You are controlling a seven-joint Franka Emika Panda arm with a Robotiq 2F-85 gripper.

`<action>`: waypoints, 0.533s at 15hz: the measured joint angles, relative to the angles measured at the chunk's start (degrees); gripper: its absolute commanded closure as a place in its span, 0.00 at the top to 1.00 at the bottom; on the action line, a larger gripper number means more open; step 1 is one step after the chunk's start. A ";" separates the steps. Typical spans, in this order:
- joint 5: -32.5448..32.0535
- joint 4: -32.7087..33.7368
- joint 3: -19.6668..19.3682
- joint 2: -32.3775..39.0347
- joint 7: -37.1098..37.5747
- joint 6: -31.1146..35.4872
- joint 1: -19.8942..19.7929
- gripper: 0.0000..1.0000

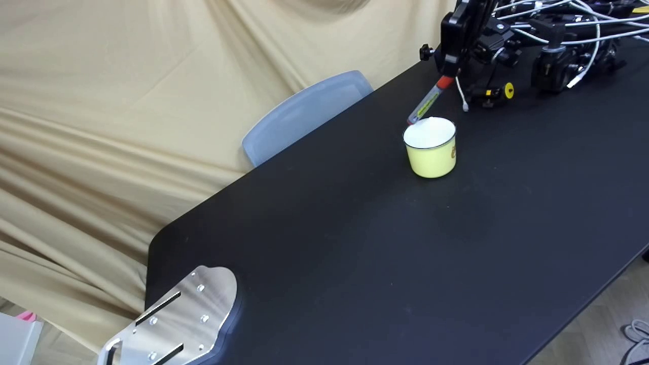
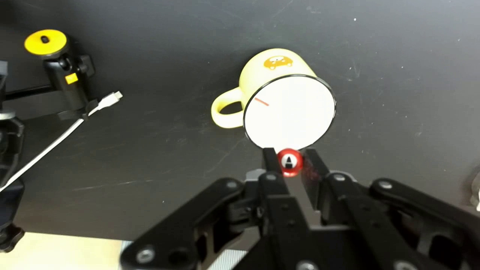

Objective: Take the red marker out of the yellow mug and place it on the table

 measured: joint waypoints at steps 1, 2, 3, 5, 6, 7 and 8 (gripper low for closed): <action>-1.44 -0.91 -0.02 -1.74 1.99 0.78 -0.14 0.05; -2.95 -1.94 -0.05 -3.31 4.41 1.86 -0.29 0.05; -4.52 -3.09 -0.09 -4.67 7.12 3.42 -0.46 0.05; -8.82 -5.58 -0.16 -6.52 13.96 7.18 -1.07 0.05; -11.60 -6.82 -0.16 -7.00 17.83 9.08 -1.63 0.05; -14.35 -8.11 0.24 -7.23 21.95 10.82 -2.80 0.05; -17.16 -9.38 1.02 -7.27 25.96 12.30 -4.61 0.05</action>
